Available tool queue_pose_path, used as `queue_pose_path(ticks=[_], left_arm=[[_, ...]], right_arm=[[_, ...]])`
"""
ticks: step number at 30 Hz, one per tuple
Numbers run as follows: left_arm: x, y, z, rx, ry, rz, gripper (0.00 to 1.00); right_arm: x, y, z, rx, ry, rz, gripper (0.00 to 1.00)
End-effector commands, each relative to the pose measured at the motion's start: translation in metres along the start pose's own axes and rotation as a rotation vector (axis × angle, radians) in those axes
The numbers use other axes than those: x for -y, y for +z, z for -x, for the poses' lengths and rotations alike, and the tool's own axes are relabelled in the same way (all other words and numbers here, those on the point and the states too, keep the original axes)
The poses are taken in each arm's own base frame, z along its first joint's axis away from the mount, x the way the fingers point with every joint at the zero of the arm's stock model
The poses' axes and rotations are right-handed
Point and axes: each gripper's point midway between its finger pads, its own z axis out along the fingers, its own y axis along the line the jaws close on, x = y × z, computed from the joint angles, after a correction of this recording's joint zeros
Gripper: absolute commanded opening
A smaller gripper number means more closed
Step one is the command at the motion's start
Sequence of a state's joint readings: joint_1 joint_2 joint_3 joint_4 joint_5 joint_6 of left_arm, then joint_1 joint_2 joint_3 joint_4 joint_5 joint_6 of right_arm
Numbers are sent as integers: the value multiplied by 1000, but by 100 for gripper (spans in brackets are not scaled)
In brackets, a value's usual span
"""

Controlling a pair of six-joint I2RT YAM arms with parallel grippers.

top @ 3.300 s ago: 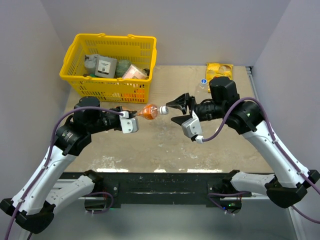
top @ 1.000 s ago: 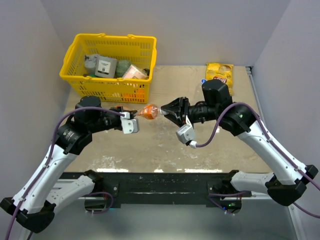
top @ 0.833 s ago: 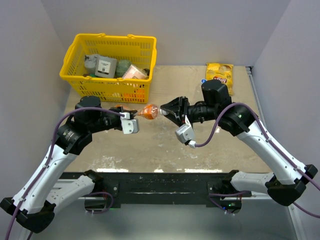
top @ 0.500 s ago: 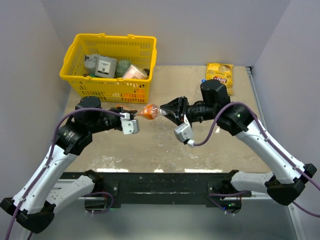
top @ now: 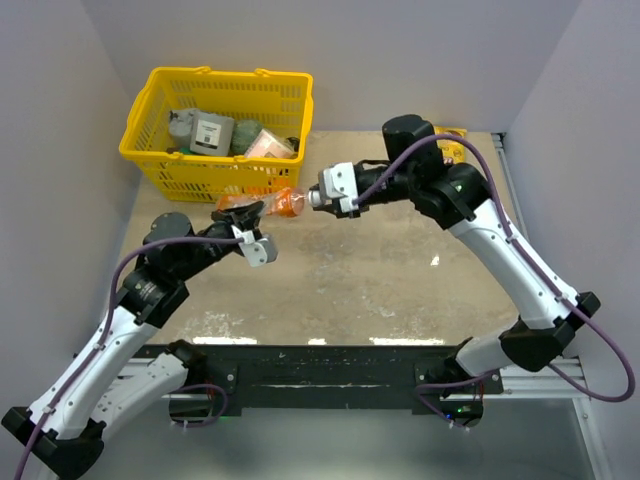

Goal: Screw on the bottle caps

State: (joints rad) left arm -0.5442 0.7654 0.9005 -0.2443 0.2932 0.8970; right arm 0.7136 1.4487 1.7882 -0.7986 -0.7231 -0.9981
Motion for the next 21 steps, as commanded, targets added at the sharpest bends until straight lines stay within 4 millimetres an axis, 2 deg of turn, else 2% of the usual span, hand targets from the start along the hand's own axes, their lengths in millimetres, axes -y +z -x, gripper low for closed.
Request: queue_pose_path(ticks=[1,6,7,8,9,10,11,12,13,14,17,19,20,21], left_arm=[[-41,6,12,41,115,205,0],[-46,9,21,55,213,288,0],[-44,9,27,73,235,297,0],[-38,11,24,67,281,297,0],[-45,7,32,89,307,353,0],[-43,6,39,111,331,369,0],[-37,7,34,92,374,374,0],[-37,5,49,144,391,406,0],[-37,3,47,129,405,425,0],[-31,4,44,117,443,422,0],[-25,7,38,80,426,407,0],[-19,12,23,4,405,353,0],[-18,10,10,-61,358,341,0],[-16,8,6,-74,338,327,0]], right_arm=[[-20,9,43,167,304,114,0],[-19,26,43,195,542,149,0],[-17,29,43,204,561,151,0],[-17,31,43,202,624,157,0],[-15,34,42,202,662,159,0],[-11,40,40,210,688,160,0],[-9,40,39,211,766,160,0],[-9,43,37,216,811,169,0],[-2,47,38,244,829,166,0],[0,47,37,250,924,179,0],[9,47,41,282,962,179,0],[17,41,49,313,932,176,12],[28,35,47,315,926,146,21],[43,21,59,342,886,110,32]])
